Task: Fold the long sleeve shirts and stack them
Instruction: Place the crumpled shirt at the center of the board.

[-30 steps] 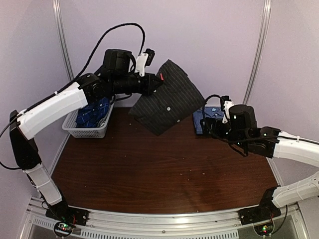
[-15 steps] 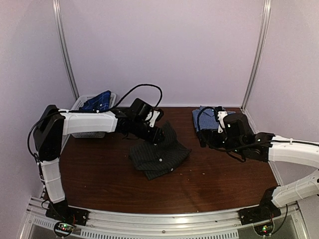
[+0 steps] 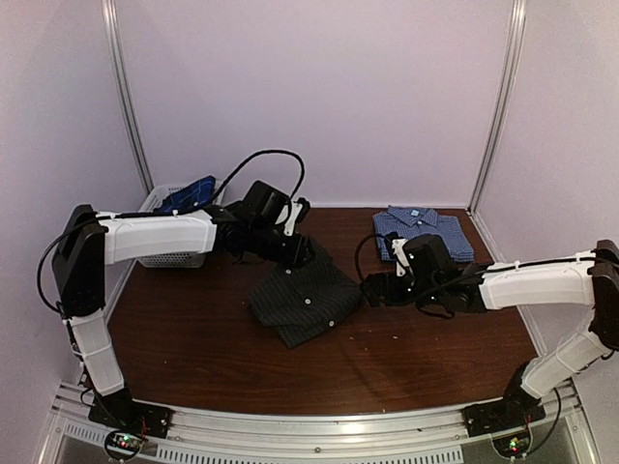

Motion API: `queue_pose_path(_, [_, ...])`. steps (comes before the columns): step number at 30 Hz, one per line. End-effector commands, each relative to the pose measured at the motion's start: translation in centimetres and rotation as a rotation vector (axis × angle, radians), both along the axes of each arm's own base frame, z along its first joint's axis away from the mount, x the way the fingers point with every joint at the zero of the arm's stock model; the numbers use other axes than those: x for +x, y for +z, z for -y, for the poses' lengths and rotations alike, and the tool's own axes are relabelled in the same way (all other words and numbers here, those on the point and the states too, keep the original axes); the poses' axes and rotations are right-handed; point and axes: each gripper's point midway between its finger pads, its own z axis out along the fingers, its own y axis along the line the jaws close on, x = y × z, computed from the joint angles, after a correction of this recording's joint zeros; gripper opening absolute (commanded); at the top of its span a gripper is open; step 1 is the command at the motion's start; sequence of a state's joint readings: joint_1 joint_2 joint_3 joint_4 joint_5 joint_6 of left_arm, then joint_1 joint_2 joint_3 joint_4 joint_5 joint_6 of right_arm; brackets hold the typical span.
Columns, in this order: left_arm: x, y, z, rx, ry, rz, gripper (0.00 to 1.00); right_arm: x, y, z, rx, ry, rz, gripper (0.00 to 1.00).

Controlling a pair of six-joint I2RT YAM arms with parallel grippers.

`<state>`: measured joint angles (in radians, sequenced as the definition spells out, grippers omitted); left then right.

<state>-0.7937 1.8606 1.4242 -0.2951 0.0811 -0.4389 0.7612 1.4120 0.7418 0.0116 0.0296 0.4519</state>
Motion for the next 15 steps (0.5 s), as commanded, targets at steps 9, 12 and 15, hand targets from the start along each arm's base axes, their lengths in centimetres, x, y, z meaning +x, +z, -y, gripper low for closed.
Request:
queue_pose_path(9, [1.3,-2.6,1.4,0.054,0.087,-0.040,0.50,2.2,2.0,0.7,0.090,-0.062,0.029,0.98])
queue_pose_path(12, [0.0,-3.2,3.8,0.047,0.054,-0.056,0.55,2.3,1.7,1.6,0.092,-0.090,0.016,0.98])
queue_pose_path(15, [-1.9,-4.3,6.2,0.053,0.014,-0.073,0.59,2.4,2.1,3.6,0.092,-0.153,0.015,0.97])
